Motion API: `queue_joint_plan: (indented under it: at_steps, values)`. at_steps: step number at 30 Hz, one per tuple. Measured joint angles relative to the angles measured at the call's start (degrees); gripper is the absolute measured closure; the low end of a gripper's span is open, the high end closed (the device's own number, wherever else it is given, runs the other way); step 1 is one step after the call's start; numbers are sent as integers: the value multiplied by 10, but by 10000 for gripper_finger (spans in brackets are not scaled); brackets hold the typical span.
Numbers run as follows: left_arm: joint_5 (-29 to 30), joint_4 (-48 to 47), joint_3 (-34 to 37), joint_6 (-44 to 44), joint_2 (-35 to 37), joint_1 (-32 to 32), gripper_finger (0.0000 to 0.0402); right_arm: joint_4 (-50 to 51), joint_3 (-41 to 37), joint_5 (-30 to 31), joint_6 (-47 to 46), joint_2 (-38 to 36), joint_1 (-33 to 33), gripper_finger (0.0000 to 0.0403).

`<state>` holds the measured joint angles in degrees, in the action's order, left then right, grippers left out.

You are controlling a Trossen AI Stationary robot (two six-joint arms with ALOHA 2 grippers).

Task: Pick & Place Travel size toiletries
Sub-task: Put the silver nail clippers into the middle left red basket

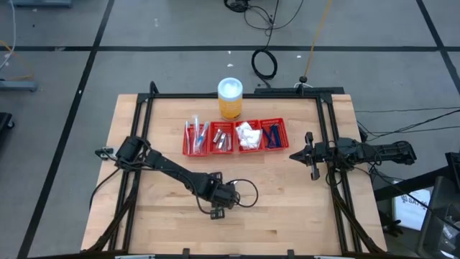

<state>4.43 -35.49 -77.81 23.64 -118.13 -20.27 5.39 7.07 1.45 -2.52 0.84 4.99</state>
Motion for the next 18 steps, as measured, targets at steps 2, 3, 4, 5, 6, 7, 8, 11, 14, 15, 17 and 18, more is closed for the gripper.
queue_joint_plan:
  at_steps: [2,3,4,5,6,7,8,11,14,15,17,18]
  values:
    - [3,-1,1,0,0,0,336,0,0,0,0,0,0,403]
    - [3,-1,0,0,0,0,345,0,0,0,0,0,0,403]
    - [3,-1,1,0,0,0,353,0,0,0,0,0,0,403]
    - [3,-1,0,0,0,0,359,0,0,0,0,0,0,403]
    - [3,-1,1,0,0,0,363,0,0,0,0,0,0,403]
    - [3,-1,1,-1,0,0,364,0,0,0,0,0,0,403]
    - [3,-1,1,-3,0,0,364,0,0,0,0,0,0,403]
    - [3,-2,1,-6,0,0,350,0,0,0,0,0,0,403]
    - [1,-2,1,-13,0,0,335,0,0,0,0,0,0,403]
    - [1,-2,1,-16,0,0,336,0,0,0,0,0,0,403]
    - [1,-2,1,-22,0,0,344,0,0,0,0,0,0,403]
    - [1,-2,1,-24,0,0,351,0,0,0,0,0,0,403]
